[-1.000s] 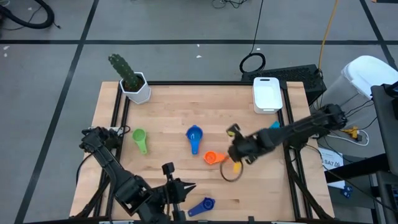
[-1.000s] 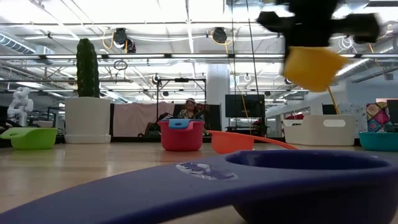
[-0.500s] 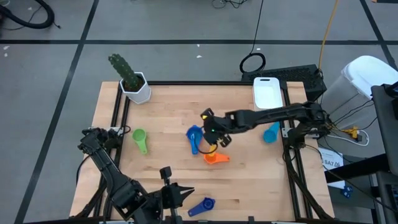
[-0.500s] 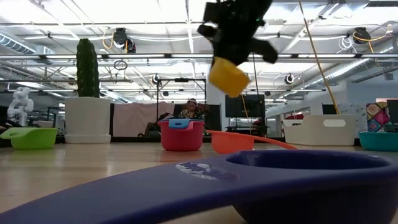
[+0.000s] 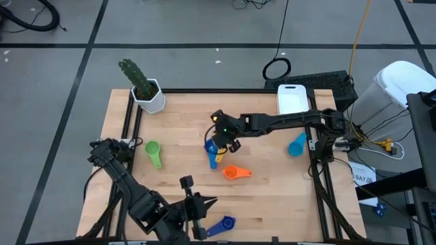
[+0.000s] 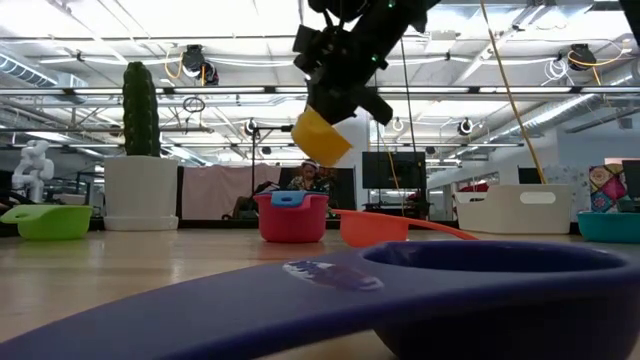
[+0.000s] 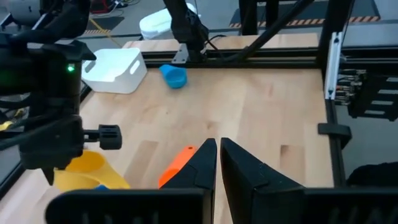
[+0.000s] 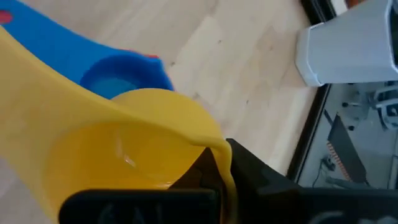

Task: Nest measuring cups in basket
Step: Stack the yellow measuring cup on top of the blue measuring cup

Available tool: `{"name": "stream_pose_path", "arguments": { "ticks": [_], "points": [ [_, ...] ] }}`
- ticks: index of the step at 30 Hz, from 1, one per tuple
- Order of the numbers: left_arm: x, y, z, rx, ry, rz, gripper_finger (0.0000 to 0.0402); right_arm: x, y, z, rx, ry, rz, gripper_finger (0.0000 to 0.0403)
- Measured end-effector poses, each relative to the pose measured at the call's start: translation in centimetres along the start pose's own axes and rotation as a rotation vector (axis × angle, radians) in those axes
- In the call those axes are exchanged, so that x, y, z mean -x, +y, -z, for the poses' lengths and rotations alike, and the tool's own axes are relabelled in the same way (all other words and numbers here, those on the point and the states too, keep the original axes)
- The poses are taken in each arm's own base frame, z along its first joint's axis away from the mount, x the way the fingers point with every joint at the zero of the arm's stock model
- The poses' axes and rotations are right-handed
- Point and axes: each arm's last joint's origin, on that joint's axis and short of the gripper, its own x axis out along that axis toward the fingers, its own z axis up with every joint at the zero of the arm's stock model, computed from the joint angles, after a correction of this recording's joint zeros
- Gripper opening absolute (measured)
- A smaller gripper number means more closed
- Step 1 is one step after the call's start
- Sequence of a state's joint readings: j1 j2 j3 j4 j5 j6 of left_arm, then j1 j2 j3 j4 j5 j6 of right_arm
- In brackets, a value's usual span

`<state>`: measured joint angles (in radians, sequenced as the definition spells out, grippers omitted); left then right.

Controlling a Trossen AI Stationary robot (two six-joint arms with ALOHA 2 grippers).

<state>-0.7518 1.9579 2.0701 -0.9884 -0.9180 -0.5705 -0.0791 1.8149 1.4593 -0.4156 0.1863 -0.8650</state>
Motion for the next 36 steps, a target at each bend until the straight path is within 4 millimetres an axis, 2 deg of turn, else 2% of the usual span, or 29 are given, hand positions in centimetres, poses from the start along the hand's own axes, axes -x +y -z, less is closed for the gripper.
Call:
{"name": "stream_pose_path", "arguments": {
  "ticks": [5,10,16,25,36],
  "points": [
    [-0.7,0.5,-0.3,-0.003,0.005,-0.019,0.0026,-0.1,-0.9,0.2,-0.036,-0.059,0.023,0.0],
    [-1.1,0.8,-0.4,0.003,0.007,-0.031,0.0026,-0.1,-1.0,-0.3,-0.073,-0.151,-0.009,0.0],
    [-1.1,0.8,-0.4,0.006,0.007,-0.029,0.0026,-2.0,-0.3,-0.2,-0.112,-0.139,-0.036,0.0],
    [-1.0,0.7,-0.4,0.007,0.003,-0.026,0.0026,-3.7,0.5,-0.2,-0.11,-0.147,-0.067,0.0],
    [-1.0,0.7,-0.4,-0.001,0.007,-0.028,0.0026,-3.9,1.0,0.3,-0.126,-0.121,-0.129,0.0]
  ]
}}
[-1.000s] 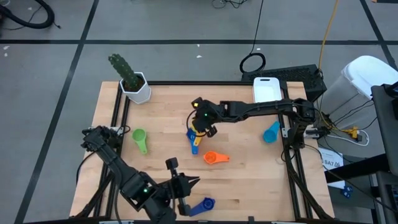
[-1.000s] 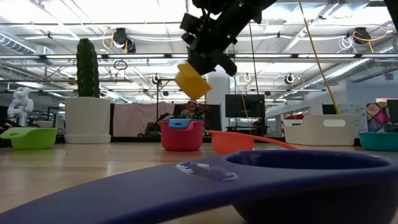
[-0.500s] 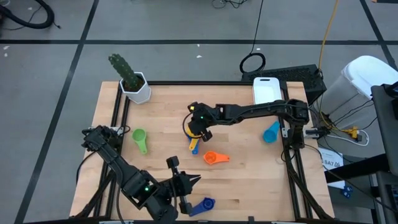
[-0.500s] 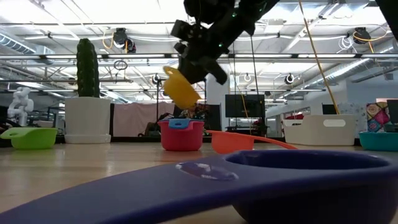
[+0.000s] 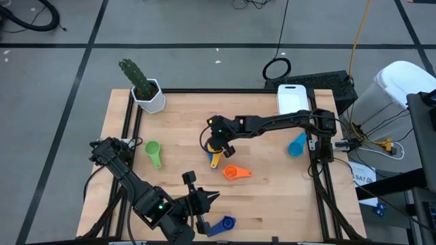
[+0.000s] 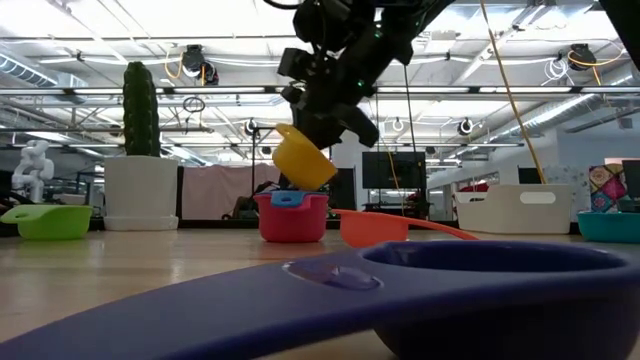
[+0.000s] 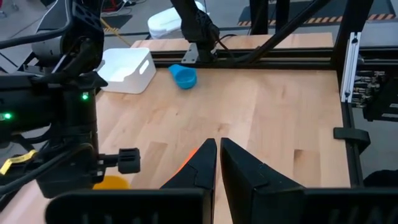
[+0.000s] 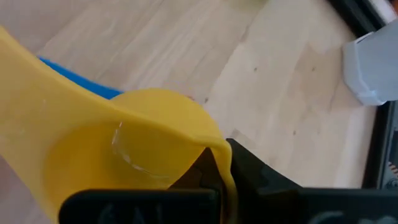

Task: Nest measuring cups in basket
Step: Stack the yellow measuring cup on top of the blue measuring cup

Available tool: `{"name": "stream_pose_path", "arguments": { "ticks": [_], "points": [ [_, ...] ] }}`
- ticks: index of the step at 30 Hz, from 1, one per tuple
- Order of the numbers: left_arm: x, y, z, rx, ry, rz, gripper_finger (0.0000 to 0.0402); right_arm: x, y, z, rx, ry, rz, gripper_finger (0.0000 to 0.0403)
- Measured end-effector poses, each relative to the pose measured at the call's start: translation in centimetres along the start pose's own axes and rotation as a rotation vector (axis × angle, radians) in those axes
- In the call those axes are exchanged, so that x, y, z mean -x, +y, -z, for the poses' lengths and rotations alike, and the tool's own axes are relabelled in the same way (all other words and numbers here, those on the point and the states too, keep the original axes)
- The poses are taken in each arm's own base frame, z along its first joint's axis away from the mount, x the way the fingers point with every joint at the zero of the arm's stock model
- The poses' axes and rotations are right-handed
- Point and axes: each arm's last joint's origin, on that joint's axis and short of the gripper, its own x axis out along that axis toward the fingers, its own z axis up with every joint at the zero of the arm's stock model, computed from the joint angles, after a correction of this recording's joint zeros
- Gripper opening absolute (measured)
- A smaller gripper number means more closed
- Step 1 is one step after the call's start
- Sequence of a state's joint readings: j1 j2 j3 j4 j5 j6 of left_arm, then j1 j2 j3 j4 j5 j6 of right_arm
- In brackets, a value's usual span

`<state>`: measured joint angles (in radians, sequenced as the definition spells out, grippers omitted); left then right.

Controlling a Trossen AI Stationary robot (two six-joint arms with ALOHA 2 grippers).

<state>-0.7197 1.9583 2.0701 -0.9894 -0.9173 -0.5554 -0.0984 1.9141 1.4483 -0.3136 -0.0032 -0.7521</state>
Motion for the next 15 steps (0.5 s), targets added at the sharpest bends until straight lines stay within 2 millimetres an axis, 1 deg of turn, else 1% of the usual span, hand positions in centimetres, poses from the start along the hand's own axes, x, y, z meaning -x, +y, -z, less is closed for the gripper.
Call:
{"name": "stream_pose_path", "arguments": {
  "ticks": [11,15],
  "points": [
    [0.2,-0.2,0.1,0.005,-0.001,0.006,0.0026,-1.0,1.6,1.9,-0.01,0.058,-0.047,0.0],
    [0.2,-0.2,0.1,0.007,-0.001,0.006,0.0026,-1.0,1.7,2.0,-0.012,0.064,-0.049,0.0]
  ]
}}
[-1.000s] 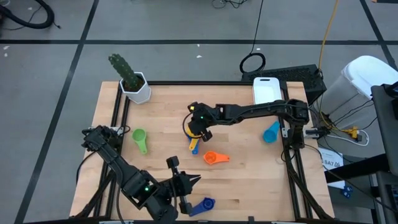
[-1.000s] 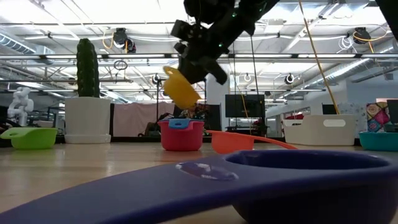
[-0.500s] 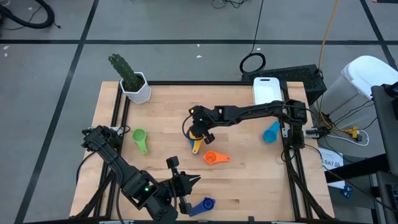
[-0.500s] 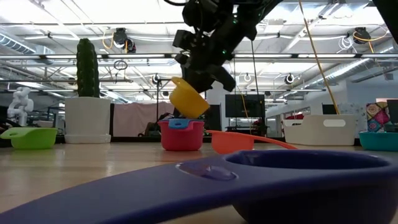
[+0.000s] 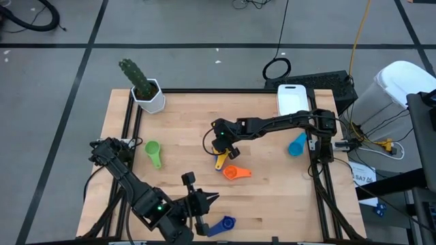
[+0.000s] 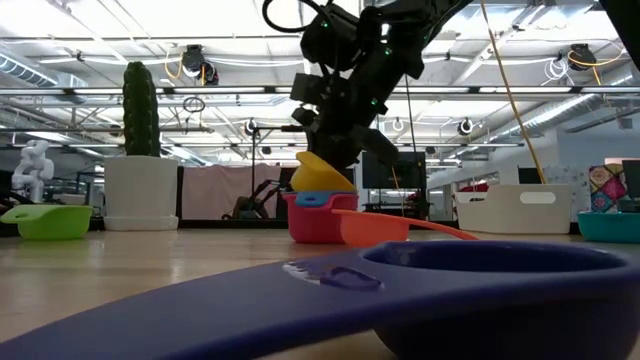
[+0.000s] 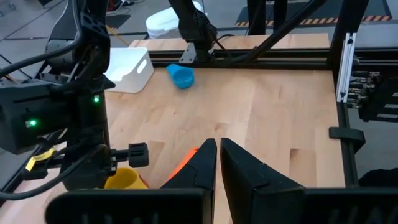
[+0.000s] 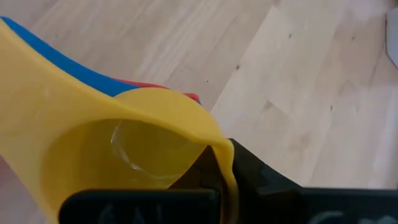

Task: Nest measuring cups in basket
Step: Stack the yellow measuring cup on top of the blue measuring cup, then stack the green measuring cup on top of the yellow measuring cup

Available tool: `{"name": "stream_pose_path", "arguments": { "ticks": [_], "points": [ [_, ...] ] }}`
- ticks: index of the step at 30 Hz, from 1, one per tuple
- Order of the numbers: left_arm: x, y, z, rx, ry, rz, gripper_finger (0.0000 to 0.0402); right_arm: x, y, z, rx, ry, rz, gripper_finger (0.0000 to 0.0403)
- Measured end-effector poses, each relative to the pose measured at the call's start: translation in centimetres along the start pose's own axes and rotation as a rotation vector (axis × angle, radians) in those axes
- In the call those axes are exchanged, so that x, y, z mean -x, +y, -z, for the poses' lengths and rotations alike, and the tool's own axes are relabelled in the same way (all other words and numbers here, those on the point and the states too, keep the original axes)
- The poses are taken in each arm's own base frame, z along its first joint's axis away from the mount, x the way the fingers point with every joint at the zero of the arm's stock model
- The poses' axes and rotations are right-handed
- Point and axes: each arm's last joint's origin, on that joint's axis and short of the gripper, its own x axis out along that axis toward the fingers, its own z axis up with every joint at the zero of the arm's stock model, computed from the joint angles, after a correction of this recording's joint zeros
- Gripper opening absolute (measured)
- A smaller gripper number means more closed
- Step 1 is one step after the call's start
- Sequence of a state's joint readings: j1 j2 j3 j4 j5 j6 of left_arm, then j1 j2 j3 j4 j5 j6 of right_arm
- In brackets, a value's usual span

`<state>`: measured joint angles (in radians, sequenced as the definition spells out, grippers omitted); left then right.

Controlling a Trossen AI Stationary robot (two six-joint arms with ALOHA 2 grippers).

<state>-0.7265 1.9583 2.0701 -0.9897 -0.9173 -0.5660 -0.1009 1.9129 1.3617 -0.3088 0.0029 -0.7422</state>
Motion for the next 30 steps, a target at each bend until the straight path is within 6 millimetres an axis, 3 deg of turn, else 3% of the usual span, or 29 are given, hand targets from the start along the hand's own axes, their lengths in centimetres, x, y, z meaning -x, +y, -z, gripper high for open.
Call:
{"name": "stream_pose_path", "arguments": {
  "ticks": [10,24,30],
  "points": [
    [0.0,0.0,0.0,0.0,0.0,0.0,0.0026,0.0,0.1,0.4,0.01,0.049,-0.007,0.0014],
    [0.0,0.0,0.0,0.004,0.0,-0.001,0.0026,1.0,-0.2,0.2,-0.007,0.066,0.052,0.0181],
    [0.0,0.0,0.0,0.003,0.001,-0.001,0.0026,2.0,-0.5,0.0,-0.024,0.058,0.074,0.0224]
  ]
}}
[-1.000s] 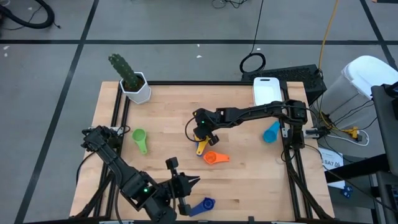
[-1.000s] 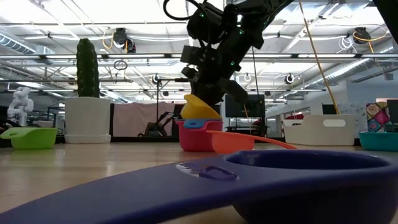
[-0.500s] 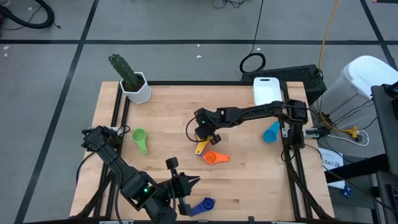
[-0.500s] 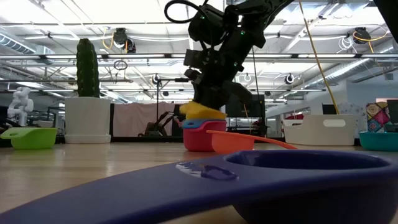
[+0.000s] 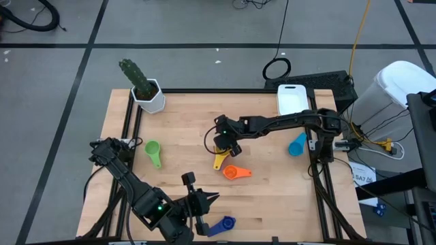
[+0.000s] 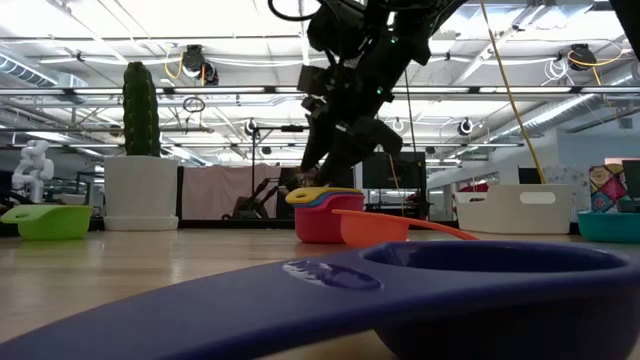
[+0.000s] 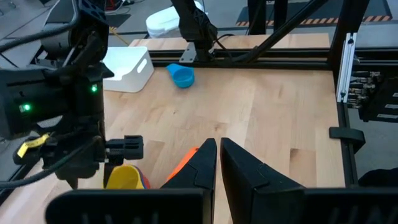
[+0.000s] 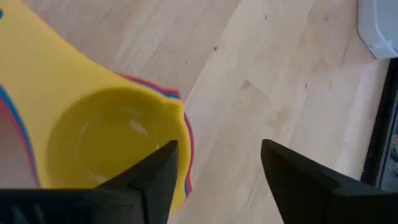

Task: Nest measuring cups in basket
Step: Stack the green measuring cup on top of the yellow measuring cup

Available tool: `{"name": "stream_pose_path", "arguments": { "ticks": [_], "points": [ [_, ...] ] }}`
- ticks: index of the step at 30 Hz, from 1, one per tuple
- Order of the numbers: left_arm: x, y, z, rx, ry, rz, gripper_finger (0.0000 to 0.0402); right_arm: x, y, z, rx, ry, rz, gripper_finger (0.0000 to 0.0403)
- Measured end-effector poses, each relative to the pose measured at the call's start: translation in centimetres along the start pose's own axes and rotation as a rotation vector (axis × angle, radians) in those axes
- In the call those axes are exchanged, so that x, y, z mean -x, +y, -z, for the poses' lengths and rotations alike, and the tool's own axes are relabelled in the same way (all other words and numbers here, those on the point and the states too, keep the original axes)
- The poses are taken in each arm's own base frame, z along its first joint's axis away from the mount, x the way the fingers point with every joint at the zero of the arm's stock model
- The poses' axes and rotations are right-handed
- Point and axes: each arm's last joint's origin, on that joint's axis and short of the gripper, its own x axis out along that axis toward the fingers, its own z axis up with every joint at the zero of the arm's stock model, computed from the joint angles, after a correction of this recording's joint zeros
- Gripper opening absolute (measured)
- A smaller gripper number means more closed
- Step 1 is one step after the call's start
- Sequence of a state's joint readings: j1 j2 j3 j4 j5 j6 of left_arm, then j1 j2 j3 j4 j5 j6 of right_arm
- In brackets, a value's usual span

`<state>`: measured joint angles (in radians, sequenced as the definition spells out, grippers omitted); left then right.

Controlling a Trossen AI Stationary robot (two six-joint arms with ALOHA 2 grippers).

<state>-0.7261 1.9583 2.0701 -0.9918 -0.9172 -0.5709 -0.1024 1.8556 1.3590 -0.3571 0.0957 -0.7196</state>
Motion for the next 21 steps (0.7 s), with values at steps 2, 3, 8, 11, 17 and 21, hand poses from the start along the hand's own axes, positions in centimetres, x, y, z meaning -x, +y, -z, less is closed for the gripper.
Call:
{"name": "stream_pose_path", "arguments": {
  "ticks": [2,3,8,11,17,21],
  "points": [
    [0.0,0.0,0.1,-0.006,0.004,-0.003,0.0026,0.6,-0.1,-0.2,0.002,-0.005,0.02,0.023],
    [0.0,0.1,0.1,-0.013,0.009,-0.006,0.0026,1.1,-0.1,-0.2,0.002,-0.003,0.019,0.0231],
    [-0.2,0.9,0.8,-0.021,0.068,-0.054,0.0026,4.7,0.5,-0.7,-0.003,0.005,-0.008,0.0233],
    [-0.3,1.3,1.2,-0.02,0.098,-0.081,0.0026,7.1,1.6,-0.7,-0.039,0.036,-0.064,0.0233],
    [-0.4,1.4,1.4,-0.079,0.154,-0.043,0.0026,10.1,4.6,0.6,-0.168,0.255,-0.223,0.0233],
    [-0.6,2.2,1.9,-0.09,0.234,-0.063,0.0026,11.4,6.3,1.4,-0.248,0.357,-0.262,0.0233]
  ]
}}
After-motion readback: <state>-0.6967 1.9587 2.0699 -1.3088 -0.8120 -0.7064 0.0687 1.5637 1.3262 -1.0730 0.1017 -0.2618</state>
